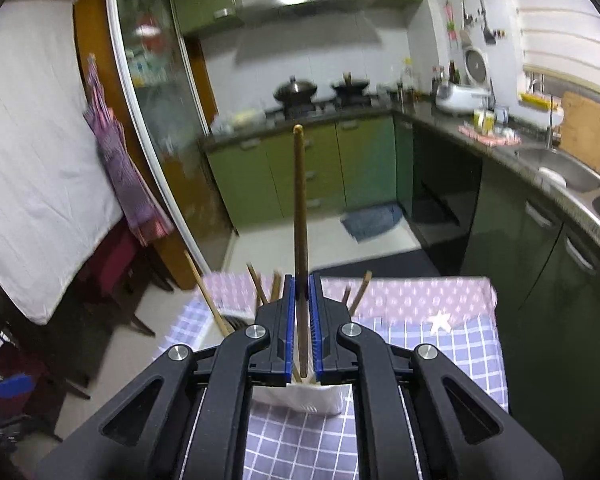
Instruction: Organize utensils
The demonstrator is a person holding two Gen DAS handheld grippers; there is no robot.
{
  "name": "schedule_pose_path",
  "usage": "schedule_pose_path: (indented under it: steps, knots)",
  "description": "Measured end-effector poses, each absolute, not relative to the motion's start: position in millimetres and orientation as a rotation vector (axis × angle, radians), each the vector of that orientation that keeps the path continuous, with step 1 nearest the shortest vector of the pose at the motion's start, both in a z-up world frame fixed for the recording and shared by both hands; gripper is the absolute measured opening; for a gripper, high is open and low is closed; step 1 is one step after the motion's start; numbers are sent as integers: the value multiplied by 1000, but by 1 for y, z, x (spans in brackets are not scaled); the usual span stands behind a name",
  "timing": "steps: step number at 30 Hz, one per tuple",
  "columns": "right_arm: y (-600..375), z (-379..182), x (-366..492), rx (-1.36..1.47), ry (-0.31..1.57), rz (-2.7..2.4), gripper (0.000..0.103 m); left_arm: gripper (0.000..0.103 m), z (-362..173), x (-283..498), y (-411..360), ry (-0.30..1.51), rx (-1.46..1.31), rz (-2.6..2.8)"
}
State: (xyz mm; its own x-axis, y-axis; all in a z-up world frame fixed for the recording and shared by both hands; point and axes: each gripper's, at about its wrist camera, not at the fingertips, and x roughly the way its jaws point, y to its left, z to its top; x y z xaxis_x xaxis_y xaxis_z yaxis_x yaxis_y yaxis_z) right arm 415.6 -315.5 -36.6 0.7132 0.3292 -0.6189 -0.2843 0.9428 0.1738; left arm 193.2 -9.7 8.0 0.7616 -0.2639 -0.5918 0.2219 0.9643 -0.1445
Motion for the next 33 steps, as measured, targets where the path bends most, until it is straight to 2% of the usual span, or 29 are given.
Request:
schedule_pose_path:
  steps: [2, 3, 5, 8, 9, 10, 12, 14, 21, 26, 33]
  knots:
    - [-311, -50, 421, 50, 725, 342, 9, 61, 2, 188, -9, 649, -85, -261]
    - [-310, -56, 421, 40, 732, 341, 18, 63, 0, 186, -8, 647, -92, -260]
    - [-309, -59, 422, 28, 731, 338, 26, 66, -6, 182, -13, 646, -100, -265]
    - [-315, -47, 401, 29, 671, 333, 26, 70, -16, 180, -20, 659, -89, -264]
    - [-318, -41, 388, 34, 649, 343, 31, 72, -18, 177, -21, 658, -95, -267]
    - [-323, -36, 369, 44, 620, 356, 35, 78, -21, 174, -21, 652, -110, -273]
    - [-331, -34, 332, 57, 583, 380, 53, 88, -24, 167, -21, 629, -128, -276]
    - [-343, -44, 291, 57, 555, 386, 62, 96, -30, 160, -21, 599, -141, -259]
    - [-379, -108, 184, 63, 561, 302, 93, 96, -57, 146, -30, 600, -151, -234]
    - [-392, -108, 125, 32, 454, 265, 98, 96, -60, 125, -46, 596, -92, -231]
    - [-390, -78, 56, 24, 377, 302, 98, 96, -33, 77, -53, 526, -56, -227]
